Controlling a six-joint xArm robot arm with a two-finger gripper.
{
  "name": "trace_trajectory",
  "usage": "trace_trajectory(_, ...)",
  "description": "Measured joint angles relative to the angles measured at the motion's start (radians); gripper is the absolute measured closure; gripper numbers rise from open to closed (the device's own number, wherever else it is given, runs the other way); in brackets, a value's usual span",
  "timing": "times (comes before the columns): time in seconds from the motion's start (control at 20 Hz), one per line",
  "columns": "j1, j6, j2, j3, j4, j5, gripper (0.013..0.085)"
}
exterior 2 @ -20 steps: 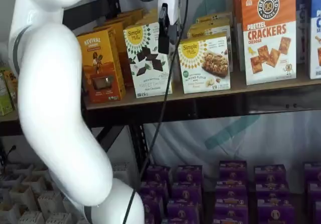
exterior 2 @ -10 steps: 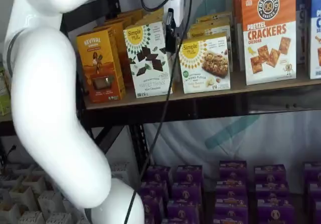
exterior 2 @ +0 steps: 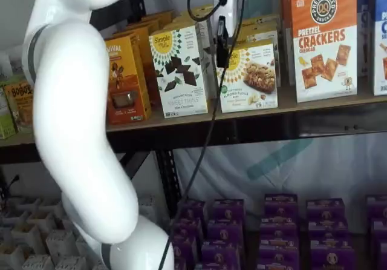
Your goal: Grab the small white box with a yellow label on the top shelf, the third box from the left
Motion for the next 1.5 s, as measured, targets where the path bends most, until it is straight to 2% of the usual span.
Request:
trace_trajectory(0.35, 0.008, -0.008, 0.046, -0.016, -0.046, -0.010, 0.0130)
trace_trajectory(0.7, 0.045, 0.016, 0.089, -0.059, -0.132, 0.036, 0.0130)
trace_trajectory(1.3, 0.075, 0.035, 0.064, 0.002, -0.172, -0.029, 0.0130)
trace_trajectory(1.4, 0.076, 0.035, 0.063, 0.005, -0.172, -0.031, 0.0210)
trace_trajectory(1.45, 0.076, 0.035, 0.064, 0.005, -0.172, -0.030, 0.0210)
trace_trajectory(1.5, 0.076, 0.035, 0.064, 0.006, -0.172, -0.031, 0.0250)
